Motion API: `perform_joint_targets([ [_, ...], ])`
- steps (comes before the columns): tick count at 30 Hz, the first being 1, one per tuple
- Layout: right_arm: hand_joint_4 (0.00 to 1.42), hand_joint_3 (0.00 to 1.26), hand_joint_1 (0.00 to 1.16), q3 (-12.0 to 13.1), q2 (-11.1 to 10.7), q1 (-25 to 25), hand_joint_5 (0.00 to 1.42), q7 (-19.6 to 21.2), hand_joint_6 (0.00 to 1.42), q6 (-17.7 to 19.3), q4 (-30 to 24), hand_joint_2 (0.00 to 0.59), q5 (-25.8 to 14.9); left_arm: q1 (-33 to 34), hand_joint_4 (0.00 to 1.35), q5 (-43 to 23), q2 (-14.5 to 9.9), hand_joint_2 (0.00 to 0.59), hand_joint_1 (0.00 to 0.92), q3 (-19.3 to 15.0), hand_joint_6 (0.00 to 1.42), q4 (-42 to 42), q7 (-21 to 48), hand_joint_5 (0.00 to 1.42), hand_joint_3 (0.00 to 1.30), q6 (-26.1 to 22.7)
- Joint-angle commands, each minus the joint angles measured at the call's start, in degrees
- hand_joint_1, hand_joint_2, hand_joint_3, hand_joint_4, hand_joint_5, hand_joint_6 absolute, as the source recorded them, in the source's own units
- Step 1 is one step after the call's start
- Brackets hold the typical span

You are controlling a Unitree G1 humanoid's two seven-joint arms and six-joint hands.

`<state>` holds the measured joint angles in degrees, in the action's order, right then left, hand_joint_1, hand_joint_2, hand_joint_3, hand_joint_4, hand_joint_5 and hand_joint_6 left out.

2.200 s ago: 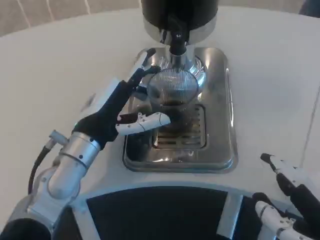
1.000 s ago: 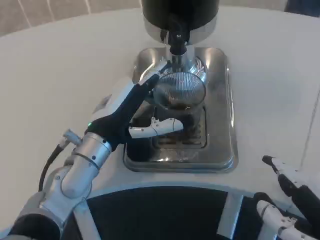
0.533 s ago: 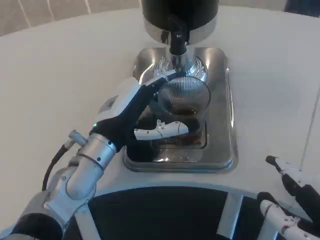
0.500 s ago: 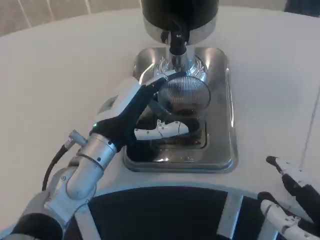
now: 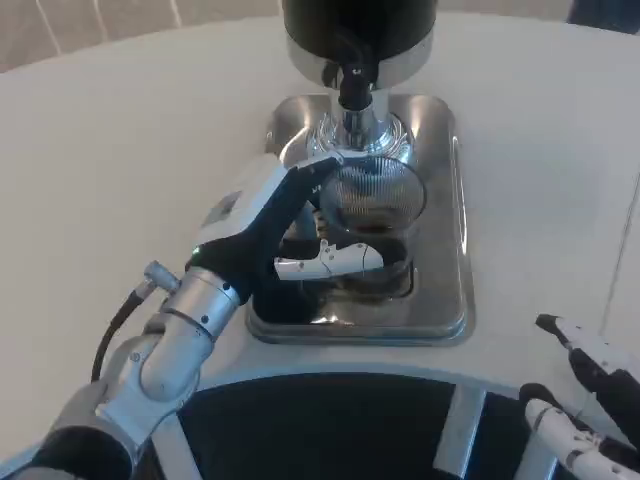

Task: Grasp the cup under the faucet to collect the drink, then remove the cup.

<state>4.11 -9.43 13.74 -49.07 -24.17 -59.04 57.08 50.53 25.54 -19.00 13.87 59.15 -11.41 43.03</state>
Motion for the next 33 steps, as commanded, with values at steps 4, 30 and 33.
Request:
perform_joint_targets([
  [4,0.00,0.03,0.13,0.3,-0.1,0.3,0.00,1.3,0.00,-0.6,0.0,0.494,-0.1,-0.6,0.59,1.4,0.5,0.075,0.380,0.5,1.11,-1.3,-3.4,0.85,0.56,-0.2],
  [30,0.00,0.03,0.18,0.9,-1.4,0.3,0.00,2.9,0.00,-0.5,0.2,0.483,-2.0,-6.9,1.15,0.0,-1.8,0.043,0.597,-3.5,1.42,-10.1,-6.1,1.36,0.96,1.9],
  [33,0.00,0.03,0.18,1.0,-1.6,-0.2,0.00,3.2,0.00,-0.6,0.3,0.483,-2.3,-8.1,1.15,0.0,-3.1,0.034,0.603,-3.9,1.42,-11.7,-5.3,1.36,0.96,2.3],
])
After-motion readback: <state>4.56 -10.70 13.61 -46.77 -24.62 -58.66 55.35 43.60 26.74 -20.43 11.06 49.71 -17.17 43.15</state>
